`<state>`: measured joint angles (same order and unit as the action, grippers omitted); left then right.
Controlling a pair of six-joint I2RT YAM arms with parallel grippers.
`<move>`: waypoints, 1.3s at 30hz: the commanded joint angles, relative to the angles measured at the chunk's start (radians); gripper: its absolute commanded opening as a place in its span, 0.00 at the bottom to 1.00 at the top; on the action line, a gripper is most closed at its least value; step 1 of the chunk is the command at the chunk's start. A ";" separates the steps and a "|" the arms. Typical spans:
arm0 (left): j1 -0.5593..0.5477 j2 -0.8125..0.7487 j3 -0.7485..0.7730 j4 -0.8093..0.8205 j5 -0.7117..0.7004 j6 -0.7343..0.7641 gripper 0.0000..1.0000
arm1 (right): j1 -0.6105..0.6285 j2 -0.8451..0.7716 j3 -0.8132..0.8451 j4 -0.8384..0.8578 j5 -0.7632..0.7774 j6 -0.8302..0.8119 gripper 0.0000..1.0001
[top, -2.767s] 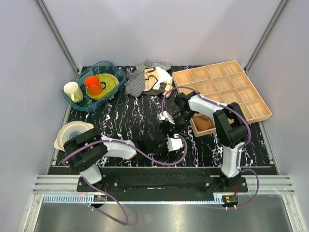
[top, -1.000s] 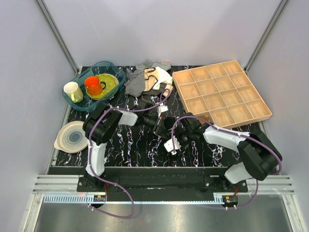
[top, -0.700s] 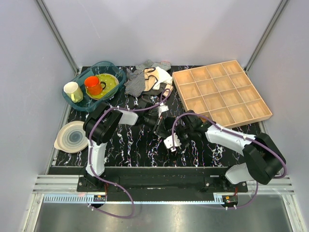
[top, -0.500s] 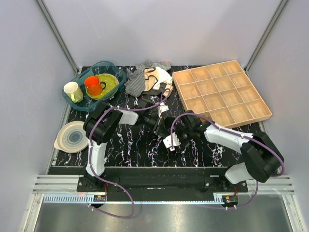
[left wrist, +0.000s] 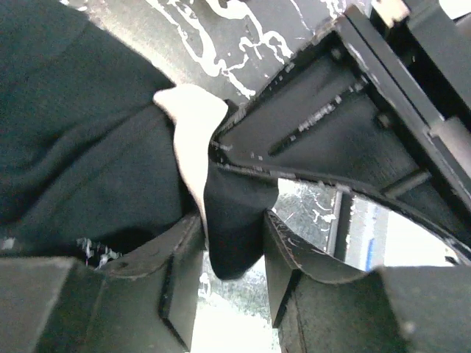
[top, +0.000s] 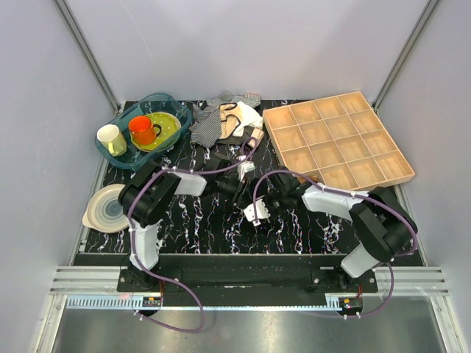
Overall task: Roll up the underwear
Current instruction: Roll the underwear to the center of the board.
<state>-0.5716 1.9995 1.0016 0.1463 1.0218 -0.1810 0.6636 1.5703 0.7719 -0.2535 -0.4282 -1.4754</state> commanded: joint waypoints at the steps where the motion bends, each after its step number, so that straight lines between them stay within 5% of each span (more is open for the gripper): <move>1: 0.006 -0.191 -0.130 0.137 -0.222 0.040 0.41 | -0.007 0.056 0.046 -0.205 0.003 0.075 0.33; 14: -0.051 -0.632 -0.659 0.751 -0.399 0.242 0.53 | -0.122 0.201 0.358 -0.676 -0.218 0.184 0.29; 25: -0.327 -0.538 -0.421 0.360 -0.569 0.575 0.57 | -0.237 0.399 0.572 -0.889 -0.345 0.264 0.29; 39: -0.367 -0.306 -0.205 0.164 -0.661 0.744 0.58 | -0.268 0.488 0.642 -0.954 -0.373 0.265 0.31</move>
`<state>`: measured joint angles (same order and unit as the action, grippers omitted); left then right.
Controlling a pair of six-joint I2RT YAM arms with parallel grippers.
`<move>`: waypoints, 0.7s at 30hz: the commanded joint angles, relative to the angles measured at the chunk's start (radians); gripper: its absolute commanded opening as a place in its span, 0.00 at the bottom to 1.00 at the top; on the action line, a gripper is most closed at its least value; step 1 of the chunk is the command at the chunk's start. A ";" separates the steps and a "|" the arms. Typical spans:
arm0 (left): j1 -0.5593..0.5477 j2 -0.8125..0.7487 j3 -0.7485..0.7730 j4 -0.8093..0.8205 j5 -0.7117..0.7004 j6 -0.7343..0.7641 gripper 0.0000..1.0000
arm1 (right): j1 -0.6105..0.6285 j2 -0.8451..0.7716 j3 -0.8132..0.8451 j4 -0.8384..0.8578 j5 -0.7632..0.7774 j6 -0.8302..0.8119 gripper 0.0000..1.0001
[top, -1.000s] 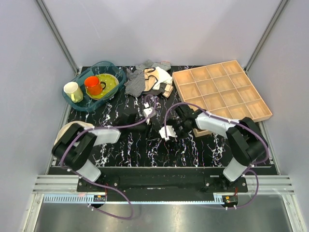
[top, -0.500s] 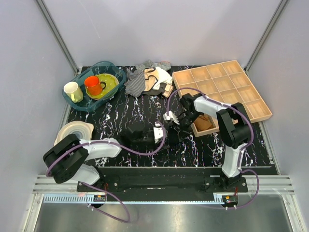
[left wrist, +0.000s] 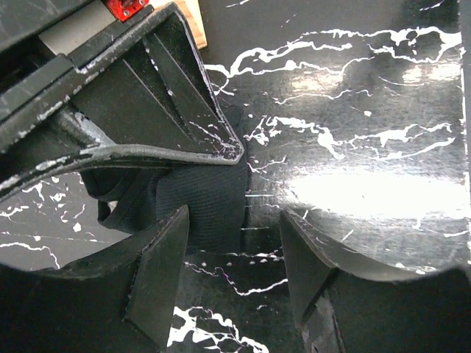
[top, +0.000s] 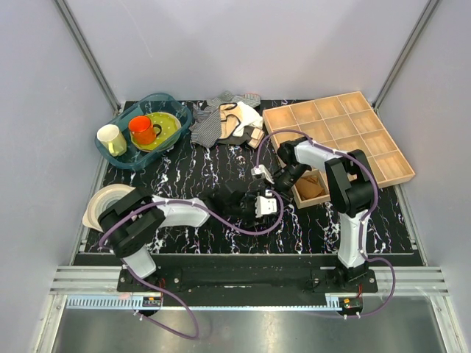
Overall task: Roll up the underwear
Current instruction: Roll the underwear to the center of the board.
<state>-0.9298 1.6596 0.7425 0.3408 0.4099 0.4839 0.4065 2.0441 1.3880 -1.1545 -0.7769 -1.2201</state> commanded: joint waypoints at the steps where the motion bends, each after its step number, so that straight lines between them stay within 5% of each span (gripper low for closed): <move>1: -0.012 0.040 0.064 -0.034 -0.059 0.079 0.58 | -0.012 0.014 0.026 -0.053 -0.025 0.008 0.31; 14: -0.041 -0.035 0.003 0.044 -0.161 0.099 0.62 | -0.021 0.014 0.026 -0.082 -0.035 -0.007 0.32; 15: -0.041 -0.034 0.008 0.044 -0.160 0.102 0.99 | -0.021 0.018 0.029 -0.086 -0.039 -0.010 0.31; 21: -0.053 0.008 0.043 0.027 -0.151 0.120 0.99 | -0.023 0.013 0.013 -0.091 -0.042 -0.010 0.32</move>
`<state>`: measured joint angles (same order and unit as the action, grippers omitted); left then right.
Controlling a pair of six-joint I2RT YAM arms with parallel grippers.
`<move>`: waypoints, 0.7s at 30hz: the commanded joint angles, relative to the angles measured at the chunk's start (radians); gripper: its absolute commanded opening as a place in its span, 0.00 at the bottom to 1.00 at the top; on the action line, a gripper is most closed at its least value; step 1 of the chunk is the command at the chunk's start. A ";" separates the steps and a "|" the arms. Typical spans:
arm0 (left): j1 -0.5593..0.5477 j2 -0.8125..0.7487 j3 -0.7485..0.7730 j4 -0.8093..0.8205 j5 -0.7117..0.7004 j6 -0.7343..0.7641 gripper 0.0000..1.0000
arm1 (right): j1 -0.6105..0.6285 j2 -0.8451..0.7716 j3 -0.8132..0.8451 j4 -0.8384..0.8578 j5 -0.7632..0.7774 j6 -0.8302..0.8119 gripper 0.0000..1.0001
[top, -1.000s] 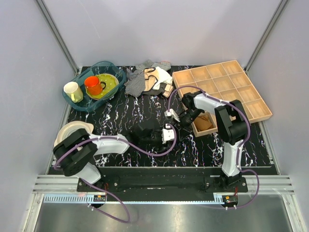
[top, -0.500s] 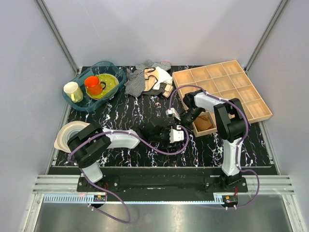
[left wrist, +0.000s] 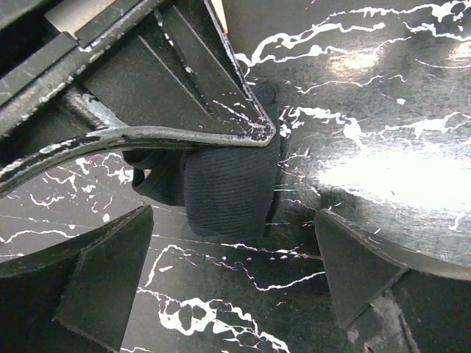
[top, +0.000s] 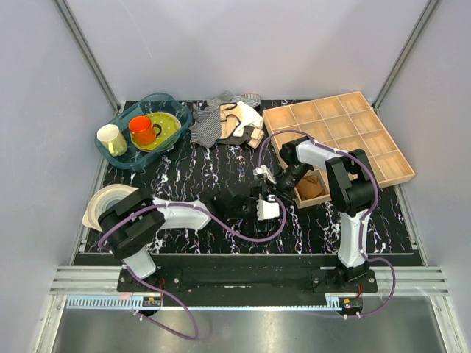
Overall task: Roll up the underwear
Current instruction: Roll the underwear to the center of the board.
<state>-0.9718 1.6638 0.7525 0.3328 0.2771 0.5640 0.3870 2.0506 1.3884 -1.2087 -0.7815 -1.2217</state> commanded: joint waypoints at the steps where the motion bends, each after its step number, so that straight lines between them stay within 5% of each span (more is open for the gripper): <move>1: -0.013 0.010 0.041 0.034 -0.018 0.042 0.99 | -0.005 0.006 0.011 -0.035 -0.036 -0.010 0.31; 9: -0.015 0.069 0.100 -0.017 0.027 0.042 0.93 | -0.010 0.013 0.004 -0.035 -0.045 -0.007 0.32; 15: -0.015 0.143 0.189 -0.133 0.080 0.043 0.50 | -0.013 0.013 -0.008 -0.029 -0.048 0.001 0.32; 18: -0.015 0.178 0.221 -0.189 0.103 0.037 0.35 | -0.016 0.013 -0.014 -0.022 -0.041 0.013 0.33; 21: -0.012 0.189 0.234 -0.204 0.108 0.020 0.29 | -0.019 0.005 -0.020 -0.006 -0.045 0.031 0.40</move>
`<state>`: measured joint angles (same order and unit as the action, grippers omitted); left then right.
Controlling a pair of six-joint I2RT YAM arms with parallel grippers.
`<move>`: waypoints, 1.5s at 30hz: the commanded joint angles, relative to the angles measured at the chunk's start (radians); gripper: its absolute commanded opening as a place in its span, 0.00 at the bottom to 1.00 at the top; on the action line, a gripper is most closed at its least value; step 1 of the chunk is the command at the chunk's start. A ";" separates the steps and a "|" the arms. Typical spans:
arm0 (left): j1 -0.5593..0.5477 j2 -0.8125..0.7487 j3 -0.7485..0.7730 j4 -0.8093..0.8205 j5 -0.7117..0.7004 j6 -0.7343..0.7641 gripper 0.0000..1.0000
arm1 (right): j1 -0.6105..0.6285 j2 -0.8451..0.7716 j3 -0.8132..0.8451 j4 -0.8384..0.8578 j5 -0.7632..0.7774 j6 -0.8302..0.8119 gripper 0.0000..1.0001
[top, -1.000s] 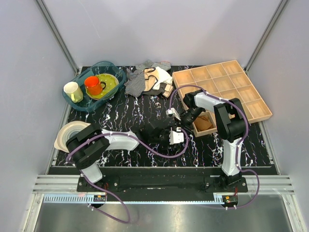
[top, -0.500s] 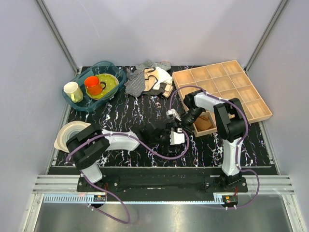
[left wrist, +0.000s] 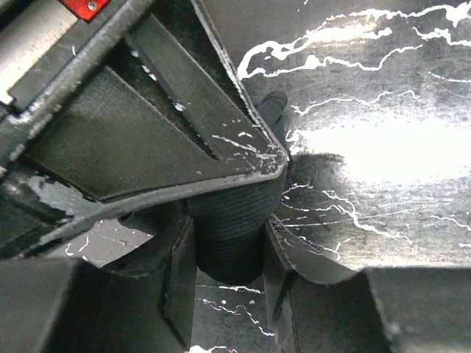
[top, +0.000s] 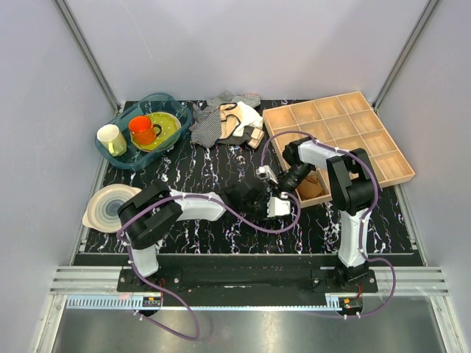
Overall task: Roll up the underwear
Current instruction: Roll the underwear to the center of the board.
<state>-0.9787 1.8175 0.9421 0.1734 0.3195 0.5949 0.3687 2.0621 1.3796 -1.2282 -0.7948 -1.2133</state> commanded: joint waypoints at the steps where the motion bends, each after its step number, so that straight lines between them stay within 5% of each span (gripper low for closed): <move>1: -0.005 0.042 0.047 -0.064 0.069 -0.021 0.28 | -0.005 -0.013 -0.013 0.021 -0.034 0.027 0.45; 8: 0.006 0.035 0.012 -0.072 0.105 -0.053 0.26 | -0.086 -0.134 -0.005 0.076 -0.061 0.104 0.64; 18: 0.038 0.069 0.090 -0.207 0.197 -0.084 0.31 | -0.218 -0.279 -0.028 0.094 -0.078 0.112 0.64; 24: 0.049 0.155 0.236 -0.421 0.233 -0.078 0.33 | -0.348 -0.401 -0.135 0.133 -0.098 0.063 0.63; 34: 0.101 0.377 0.515 -0.748 0.372 -0.128 0.35 | -0.456 -0.694 -0.414 0.092 -0.196 -0.396 0.64; 40: 0.161 0.488 0.641 -0.847 0.503 -0.205 0.37 | -0.455 -0.818 -0.585 0.049 -0.222 -0.794 0.77; 45: 0.199 0.594 0.773 -0.943 0.585 -0.256 0.40 | -0.403 -0.872 -0.657 0.201 -0.213 -0.836 0.84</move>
<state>-0.7914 2.2765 1.6783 -0.5732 0.9043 0.3859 -0.0811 1.2358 0.7513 -1.1431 -0.9710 -1.8648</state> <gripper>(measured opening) 0.403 0.824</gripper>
